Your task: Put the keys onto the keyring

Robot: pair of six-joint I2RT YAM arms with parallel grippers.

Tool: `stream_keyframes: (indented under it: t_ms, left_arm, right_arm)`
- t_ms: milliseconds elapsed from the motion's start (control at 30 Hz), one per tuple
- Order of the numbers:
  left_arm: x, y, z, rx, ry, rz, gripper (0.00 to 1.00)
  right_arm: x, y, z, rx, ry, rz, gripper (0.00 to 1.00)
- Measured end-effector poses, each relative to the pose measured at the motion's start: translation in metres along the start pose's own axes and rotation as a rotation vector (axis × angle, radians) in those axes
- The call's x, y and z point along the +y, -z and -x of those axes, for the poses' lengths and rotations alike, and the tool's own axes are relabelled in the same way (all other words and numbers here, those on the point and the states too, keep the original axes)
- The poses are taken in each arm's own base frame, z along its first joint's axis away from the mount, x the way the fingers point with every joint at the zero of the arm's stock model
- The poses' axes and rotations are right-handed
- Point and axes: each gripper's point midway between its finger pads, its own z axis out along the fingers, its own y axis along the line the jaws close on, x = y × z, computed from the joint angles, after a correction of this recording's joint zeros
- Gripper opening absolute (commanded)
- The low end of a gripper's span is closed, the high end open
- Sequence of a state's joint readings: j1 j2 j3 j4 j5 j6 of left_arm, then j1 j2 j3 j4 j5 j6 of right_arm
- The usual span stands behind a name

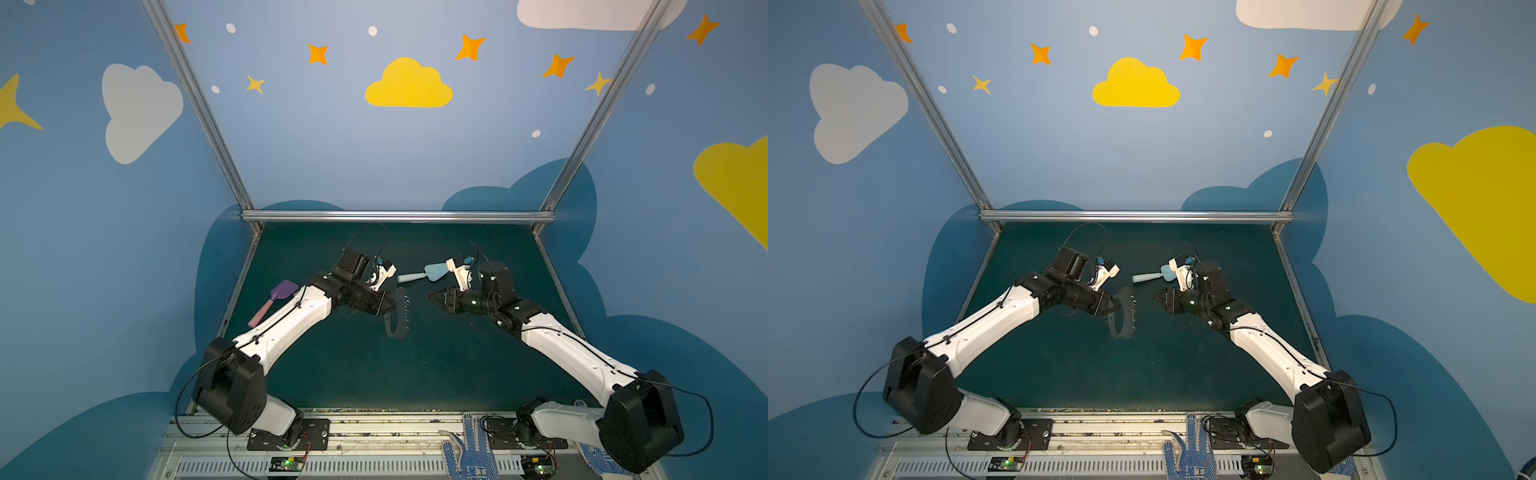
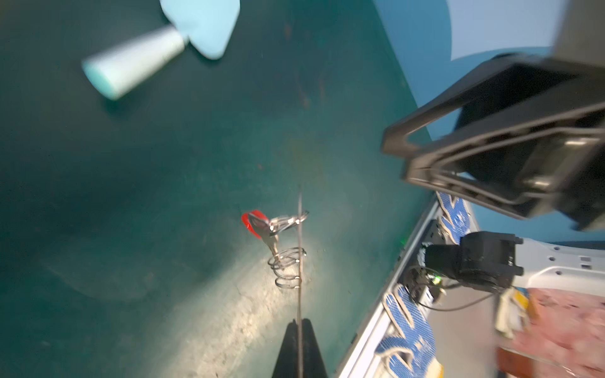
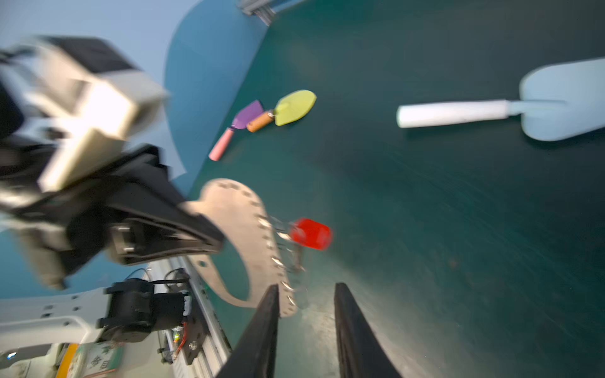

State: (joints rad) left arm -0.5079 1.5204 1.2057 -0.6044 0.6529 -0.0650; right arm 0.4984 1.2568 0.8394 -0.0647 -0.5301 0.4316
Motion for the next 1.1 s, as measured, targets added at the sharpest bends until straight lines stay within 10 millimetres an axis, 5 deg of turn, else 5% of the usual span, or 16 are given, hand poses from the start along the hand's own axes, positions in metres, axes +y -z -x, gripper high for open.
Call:
stream_keyframes:
  t_ms: [233,433,633,1100]
  left_arm:
    - [-0.004,-0.008,-0.016,0.139,0.13,-0.091,0.04]
    - [-0.01,-0.005,-0.008,0.154,0.205,-0.131,0.04]
    - [-0.016,-0.006,-0.004,0.175,0.284,-0.193,0.04]
    - [-0.024,0.001,0.006,0.16,0.332,-0.228,0.04]
  right_arm:
    - [-0.001,-0.013,-0.014,0.042,0.001,0.038,0.36]
    - [-0.007,-0.018,-0.02,0.06,-0.008,0.029,0.33]
    - [-0.008,-0.026,-0.03,0.087,-0.018,0.073,0.44]
    - [0.013,-0.036,-0.047,0.103,-0.003,0.196,0.44]
